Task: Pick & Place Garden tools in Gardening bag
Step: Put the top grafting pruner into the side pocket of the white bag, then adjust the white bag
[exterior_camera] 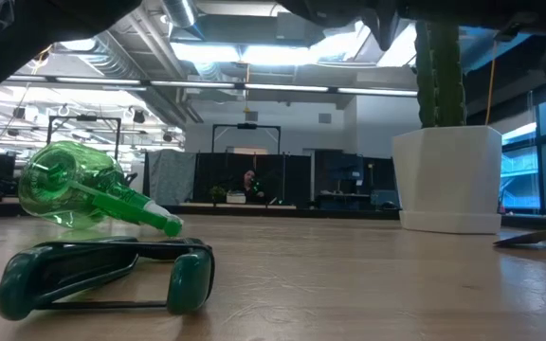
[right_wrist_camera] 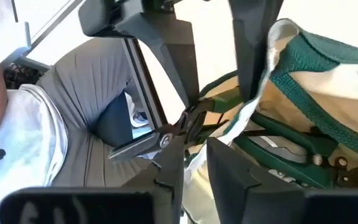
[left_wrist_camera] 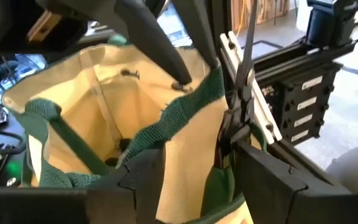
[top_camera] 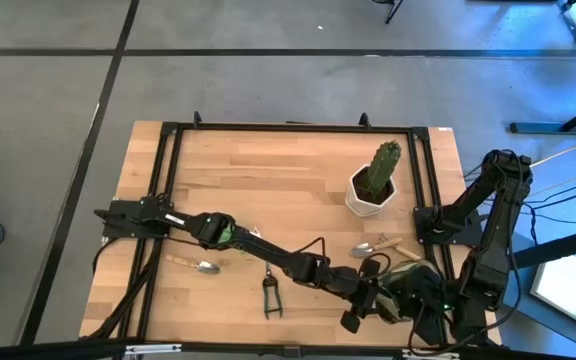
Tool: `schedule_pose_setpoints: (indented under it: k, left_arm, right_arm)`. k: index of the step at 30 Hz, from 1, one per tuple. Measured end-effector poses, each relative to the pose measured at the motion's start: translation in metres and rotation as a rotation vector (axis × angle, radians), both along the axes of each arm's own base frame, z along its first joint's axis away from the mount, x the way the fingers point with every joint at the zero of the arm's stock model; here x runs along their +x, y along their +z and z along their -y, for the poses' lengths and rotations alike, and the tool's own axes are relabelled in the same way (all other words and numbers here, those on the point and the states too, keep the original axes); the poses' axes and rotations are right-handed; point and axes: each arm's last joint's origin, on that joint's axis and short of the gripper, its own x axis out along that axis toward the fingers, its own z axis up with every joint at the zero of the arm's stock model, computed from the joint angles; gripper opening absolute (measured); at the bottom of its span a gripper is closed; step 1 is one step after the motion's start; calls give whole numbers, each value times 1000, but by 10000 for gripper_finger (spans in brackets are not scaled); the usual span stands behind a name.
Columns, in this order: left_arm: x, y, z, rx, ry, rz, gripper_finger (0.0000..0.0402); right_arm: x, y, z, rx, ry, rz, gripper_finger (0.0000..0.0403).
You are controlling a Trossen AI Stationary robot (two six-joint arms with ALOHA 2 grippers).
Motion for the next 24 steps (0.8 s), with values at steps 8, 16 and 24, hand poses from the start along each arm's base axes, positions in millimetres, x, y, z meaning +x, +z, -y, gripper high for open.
schedule_pose_setpoints:
  k: [8, 16, 24]
  left_arm:
    - [-3, 4, 4, 63, 17, 8, 189]
    - [-10, 34, 10, 108, 16, 61, 189]
    - [-21, 61, 12, 148, 12, 14, 170]
  right_arm:
    - [1, 0, 1, -26, 0, 28, 116]
    - [2, 6, 9, -108, -29, 136, 153]
    - [4, 32, 14, -197, -71, 324, 146]
